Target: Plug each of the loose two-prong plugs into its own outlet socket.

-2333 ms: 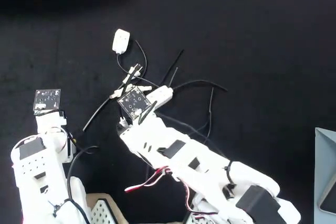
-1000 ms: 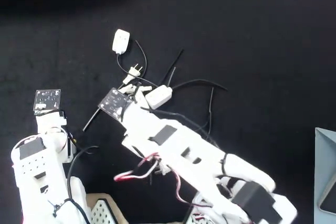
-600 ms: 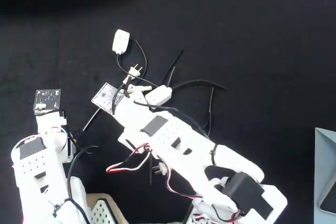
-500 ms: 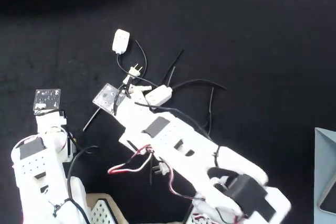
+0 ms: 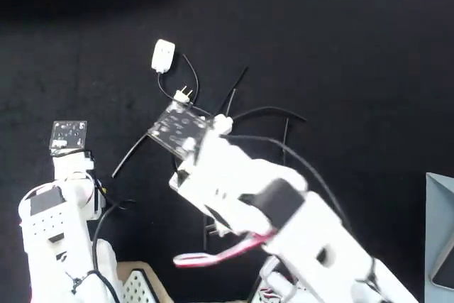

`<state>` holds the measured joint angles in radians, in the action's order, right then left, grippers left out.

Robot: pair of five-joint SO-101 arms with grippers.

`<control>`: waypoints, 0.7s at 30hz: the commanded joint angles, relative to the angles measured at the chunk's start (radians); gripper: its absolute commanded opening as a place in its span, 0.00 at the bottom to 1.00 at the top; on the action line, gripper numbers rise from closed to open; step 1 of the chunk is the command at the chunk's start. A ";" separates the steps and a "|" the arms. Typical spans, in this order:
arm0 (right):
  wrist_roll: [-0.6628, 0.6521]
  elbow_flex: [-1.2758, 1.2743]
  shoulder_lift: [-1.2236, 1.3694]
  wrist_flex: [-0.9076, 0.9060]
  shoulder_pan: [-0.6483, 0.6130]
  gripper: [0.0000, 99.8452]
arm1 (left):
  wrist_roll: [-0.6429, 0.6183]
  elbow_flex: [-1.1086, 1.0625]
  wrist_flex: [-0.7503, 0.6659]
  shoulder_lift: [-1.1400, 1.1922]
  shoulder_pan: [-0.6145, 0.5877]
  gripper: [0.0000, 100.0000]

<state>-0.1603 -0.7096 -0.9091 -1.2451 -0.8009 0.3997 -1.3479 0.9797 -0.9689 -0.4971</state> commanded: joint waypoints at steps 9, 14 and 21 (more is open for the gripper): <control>0.212 0.101 -0.136 -0.206 0.322 0.04 | 0.000 0.243 0.255 -0.005 0.182 0.18; 0.238 0.054 -0.133 -0.206 0.485 0.02 | 0.000 0.357 0.359 0.003 0.317 0.18; 0.227 -0.200 -0.134 0.071 0.637 0.02 | -0.127 0.363 0.353 0.006 0.464 0.34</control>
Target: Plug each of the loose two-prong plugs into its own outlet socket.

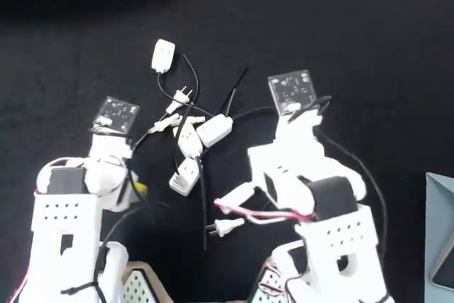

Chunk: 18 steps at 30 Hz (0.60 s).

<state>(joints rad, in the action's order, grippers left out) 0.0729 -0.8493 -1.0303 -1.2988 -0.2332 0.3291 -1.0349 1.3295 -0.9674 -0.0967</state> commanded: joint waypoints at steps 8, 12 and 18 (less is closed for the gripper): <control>0.000 -0.199 -0.012 0.285 0.118 0.02 | -0.187 -0.077 -0.166 0.006 0.294 0.34; 0.002 -0.202 -0.012 0.285 0.117 0.02 | -0.201 -0.197 -0.333 0.006 0.363 0.34; 0.002 -0.203 -0.012 0.284 0.117 0.02 | -0.199 -0.219 -0.456 0.061 0.355 0.30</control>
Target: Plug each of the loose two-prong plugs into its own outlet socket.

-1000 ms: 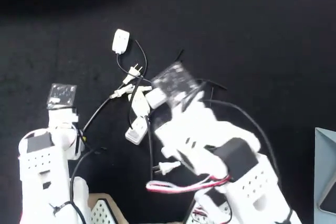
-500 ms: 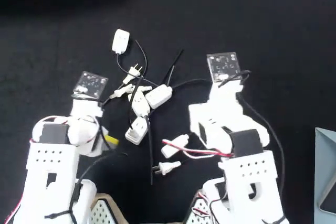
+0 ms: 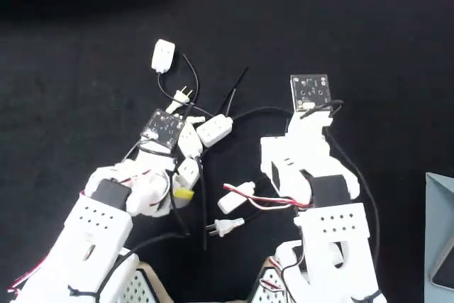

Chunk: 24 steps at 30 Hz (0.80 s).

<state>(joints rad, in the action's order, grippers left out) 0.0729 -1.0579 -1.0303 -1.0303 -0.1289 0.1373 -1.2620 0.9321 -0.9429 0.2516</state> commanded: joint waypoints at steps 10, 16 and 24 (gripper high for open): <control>0.002 -0.005 -0.013 0.015 0.011 0.02 | -0.011 0.216 -0.126 0.496 -0.001 0.29; 0.002 -0.010 -0.013 0.015 0.011 0.02 | -0.049 0.295 -0.133 0.580 0.008 0.22; 0.002 -0.010 -0.013 0.015 0.011 0.02 | -0.049 0.300 -0.135 0.582 0.008 0.21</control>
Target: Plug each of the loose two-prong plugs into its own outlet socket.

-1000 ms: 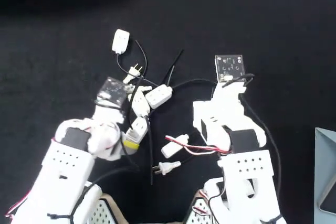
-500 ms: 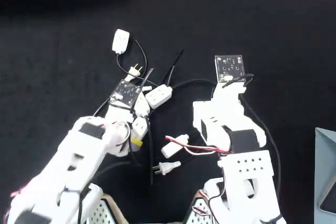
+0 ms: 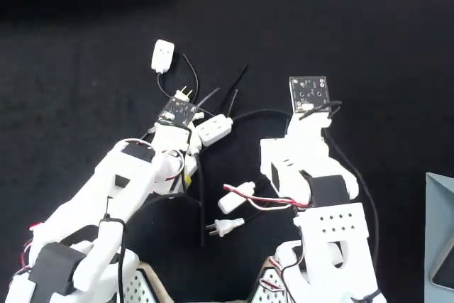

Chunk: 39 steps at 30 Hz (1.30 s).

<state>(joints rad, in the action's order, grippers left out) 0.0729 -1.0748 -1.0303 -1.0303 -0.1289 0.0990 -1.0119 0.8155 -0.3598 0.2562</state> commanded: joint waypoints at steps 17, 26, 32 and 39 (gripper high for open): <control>0.002 0.007 -0.012 0.015 0.011 0.02 | 0.150 0.349 0.574 -0.404 -0.214 0.03; 0.002 0.007 -0.012 0.015 0.011 0.02 | 0.212 0.618 0.816 -0.470 -0.326 0.03; 0.002 0.007 -0.012 0.015 0.011 0.02 | 0.206 0.831 0.928 -0.473 -0.326 0.03; 0.002 0.007 -0.012 0.015 0.011 0.02 | 0.144 1.023 0.936 -0.463 -0.328 0.03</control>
<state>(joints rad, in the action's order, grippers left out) 0.0729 -1.0748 -1.0303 -1.0303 -0.1289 0.2816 -0.0867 1.7484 -0.8170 -0.0598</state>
